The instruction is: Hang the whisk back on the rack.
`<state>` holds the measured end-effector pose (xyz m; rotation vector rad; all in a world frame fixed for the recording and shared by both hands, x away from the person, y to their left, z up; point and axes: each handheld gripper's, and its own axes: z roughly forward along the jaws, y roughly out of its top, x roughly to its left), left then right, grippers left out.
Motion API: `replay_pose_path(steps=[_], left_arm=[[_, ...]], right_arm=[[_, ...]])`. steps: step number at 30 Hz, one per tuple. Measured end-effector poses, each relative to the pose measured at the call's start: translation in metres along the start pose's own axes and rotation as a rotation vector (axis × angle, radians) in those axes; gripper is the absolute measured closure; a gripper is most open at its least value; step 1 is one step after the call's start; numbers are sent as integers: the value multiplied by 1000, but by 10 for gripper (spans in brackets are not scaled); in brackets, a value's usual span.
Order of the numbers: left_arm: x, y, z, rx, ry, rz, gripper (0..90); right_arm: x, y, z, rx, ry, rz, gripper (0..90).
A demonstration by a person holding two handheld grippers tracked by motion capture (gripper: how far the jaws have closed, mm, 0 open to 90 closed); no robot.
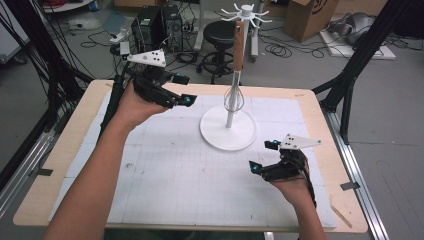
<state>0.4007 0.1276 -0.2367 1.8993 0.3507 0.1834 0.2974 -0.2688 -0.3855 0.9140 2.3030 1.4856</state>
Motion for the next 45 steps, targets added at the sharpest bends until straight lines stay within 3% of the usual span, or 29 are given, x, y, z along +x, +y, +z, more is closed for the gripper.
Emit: replay_pose_path(steps=[7, 19, 31, 36, 45], left_arm=[[-7, -19, -11, -34, 6, -13, 168], [-20, -65, -23, -16, 21, -29, 74], [-34, -119, -33, -25, 46, -42, 52], [-40, -143, -37, -31, 61, -83, 16], [-46, -164, -47, -21, 71, -102, 16]], right_arm=[[0, -1, 2, 4, -3, -5, 23], [0, -1, 3, 7, -4, -4, 23], [0, -3, 7, 24, -2, -1, 23], [0, -4, 7, 32, -4, 4, 23], [0, -5, 9, 40, -6, -1, 23]])
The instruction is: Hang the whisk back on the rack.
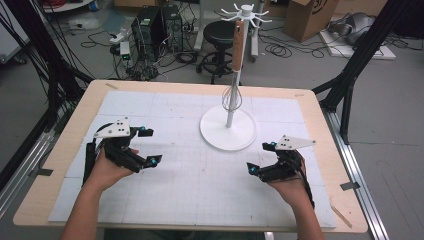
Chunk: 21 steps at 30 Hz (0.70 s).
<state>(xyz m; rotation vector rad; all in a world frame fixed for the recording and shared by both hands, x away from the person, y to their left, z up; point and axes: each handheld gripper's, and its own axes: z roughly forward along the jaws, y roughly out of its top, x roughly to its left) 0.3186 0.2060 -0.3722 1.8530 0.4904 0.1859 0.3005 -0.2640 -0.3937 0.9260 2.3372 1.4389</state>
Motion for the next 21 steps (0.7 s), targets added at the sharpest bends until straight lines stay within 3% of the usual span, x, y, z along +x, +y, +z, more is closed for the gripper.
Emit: replay_pose_path(steps=[10, 21], left_arm=[[3, -18, -10, 0, 30, -25, 16], [7, -20, -16, -12, 56, -29, 16]], right_arm=[[-2, 0, -1, -6, 4, -2, 23], [-6, -4, 1, 4, 11, 16, 23]])
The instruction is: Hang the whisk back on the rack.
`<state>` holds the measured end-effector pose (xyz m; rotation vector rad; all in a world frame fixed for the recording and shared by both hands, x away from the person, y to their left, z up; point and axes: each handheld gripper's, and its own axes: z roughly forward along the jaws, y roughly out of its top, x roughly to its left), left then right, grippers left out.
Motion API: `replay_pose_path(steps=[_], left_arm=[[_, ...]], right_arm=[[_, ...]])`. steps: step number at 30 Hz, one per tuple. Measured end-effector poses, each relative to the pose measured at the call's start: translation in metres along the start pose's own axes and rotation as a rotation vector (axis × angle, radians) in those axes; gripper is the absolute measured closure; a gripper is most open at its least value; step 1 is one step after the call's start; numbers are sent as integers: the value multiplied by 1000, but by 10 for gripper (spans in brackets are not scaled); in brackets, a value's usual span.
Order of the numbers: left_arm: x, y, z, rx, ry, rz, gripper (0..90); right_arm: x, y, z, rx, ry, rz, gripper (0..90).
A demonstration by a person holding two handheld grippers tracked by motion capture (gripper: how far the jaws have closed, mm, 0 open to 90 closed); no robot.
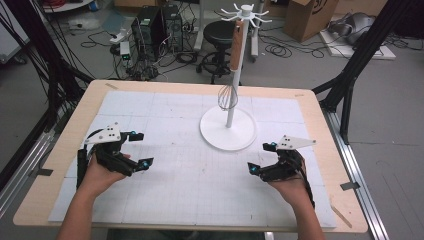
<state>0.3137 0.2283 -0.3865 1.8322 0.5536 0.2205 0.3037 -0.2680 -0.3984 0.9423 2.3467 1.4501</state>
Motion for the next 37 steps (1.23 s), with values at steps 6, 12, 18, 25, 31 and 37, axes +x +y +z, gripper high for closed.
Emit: replay_pose_path(steps=[6, 12, 18, 25, 31, 37], left_arm=[[1, -2, 0, 3, 8, -2, 16], [3, -5, -3, -2, 17, -7, 17], [2, -6, -3, -1, 13, -8, 16], [2, -6, -2, 7, 16, -8, 16], [2, -6, 0, 22, 23, -7, 16], [3, -8, 2, 47, 38, -10, 17]], right_arm=[[-1, -1, 1, 2, 1, -1, 23], [0, -2, 0, 5, -9, 0, 23], [0, -2, -1, 3, -12, 4, 23], [-1, -3, 0, 10, -9, 6, 23], [-1, -3, 1, 10, -8, 5, 23], [-1, -2, 1, 14, -8, 3, 23]])
